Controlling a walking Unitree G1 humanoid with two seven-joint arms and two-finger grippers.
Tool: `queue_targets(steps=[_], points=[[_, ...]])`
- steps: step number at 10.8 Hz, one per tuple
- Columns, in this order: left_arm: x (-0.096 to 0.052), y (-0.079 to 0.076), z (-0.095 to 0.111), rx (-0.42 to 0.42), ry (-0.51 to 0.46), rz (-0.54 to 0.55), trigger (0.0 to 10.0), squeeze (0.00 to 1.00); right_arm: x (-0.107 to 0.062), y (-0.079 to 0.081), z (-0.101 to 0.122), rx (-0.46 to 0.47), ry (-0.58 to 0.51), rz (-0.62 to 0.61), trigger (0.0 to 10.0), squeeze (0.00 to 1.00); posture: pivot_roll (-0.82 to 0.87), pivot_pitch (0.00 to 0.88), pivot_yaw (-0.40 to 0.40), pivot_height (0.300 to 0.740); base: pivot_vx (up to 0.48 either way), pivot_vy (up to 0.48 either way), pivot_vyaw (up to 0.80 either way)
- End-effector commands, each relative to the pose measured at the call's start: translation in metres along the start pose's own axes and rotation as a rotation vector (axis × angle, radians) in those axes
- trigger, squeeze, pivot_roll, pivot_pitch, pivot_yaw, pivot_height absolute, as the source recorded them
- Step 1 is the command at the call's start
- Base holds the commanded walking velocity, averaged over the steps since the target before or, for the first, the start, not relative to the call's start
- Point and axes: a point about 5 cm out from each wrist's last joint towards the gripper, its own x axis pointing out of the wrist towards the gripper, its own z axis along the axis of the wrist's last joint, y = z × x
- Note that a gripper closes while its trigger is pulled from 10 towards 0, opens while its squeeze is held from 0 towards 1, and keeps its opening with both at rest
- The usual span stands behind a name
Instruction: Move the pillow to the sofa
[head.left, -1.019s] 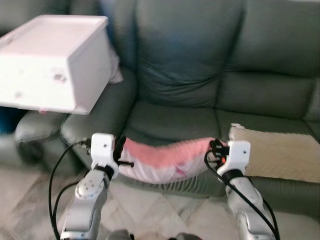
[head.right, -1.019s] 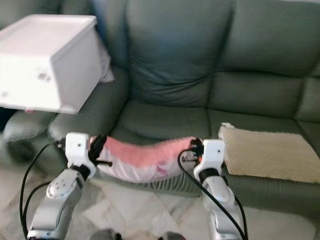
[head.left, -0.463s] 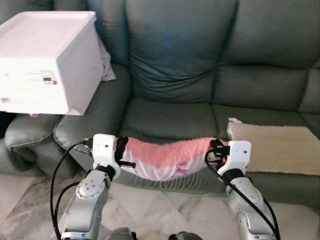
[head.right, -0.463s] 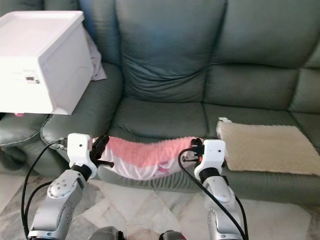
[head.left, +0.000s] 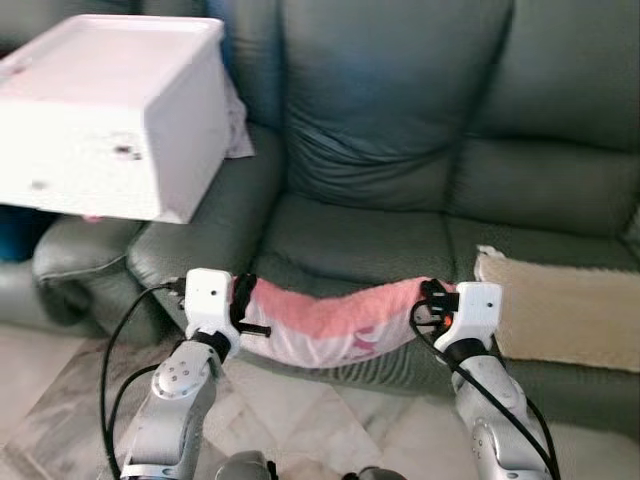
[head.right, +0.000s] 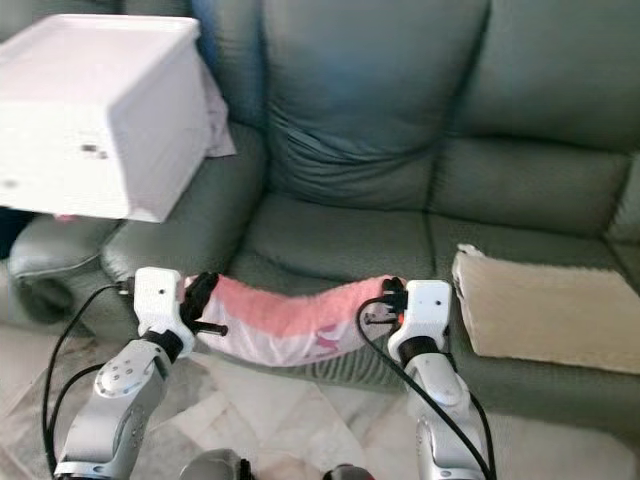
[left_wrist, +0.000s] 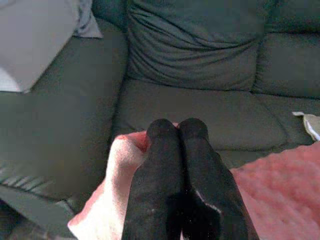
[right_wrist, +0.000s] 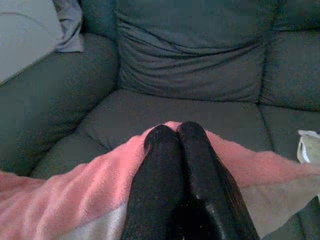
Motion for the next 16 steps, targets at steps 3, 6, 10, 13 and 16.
queue_targets(steps=[3,6,10,13,16], points=[[-0.001,-0.003,0.007,0.001,-0.029,-0.026,10.0,0.0,0.001,0.001,0.005,-0.003,-0.017,0.009,10.0,0.0,0.05,0.0,-0.008,0.74,0.246,0.0,-0.61],[-0.001,-0.003,0.007,0.005,-0.028,-0.033,10.0,0.0,0.001,0.002,0.004,-0.004,-0.018,0.011,10.0,0.0,0.05,0.0,-0.007,0.74,0.292,0.0,-0.29],[-0.001,-0.001,0.007,0.016,-0.025,-0.026,10.0,0.0,0.002,0.005,0.005,-0.006,-0.022,0.025,10.0,0.0,0.06,0.0,-0.005,0.74,0.286,0.0,0.0],[-0.001,0.006,0.007,0.042,-0.03,0.037,10.0,0.0,0.001,0.01,0.005,-0.003,-0.035,0.068,10.0,0.0,0.06,0.0,-0.004,0.74,0.087,0.0,0.0],[0.0,0.019,0.011,0.099,-0.042,0.134,10.0,0.0,0.0,0.015,0.005,0.013,-0.044,0.095,10.0,0.0,0.06,0.0,-0.002,0.74,0.0,0.0,0.42]])
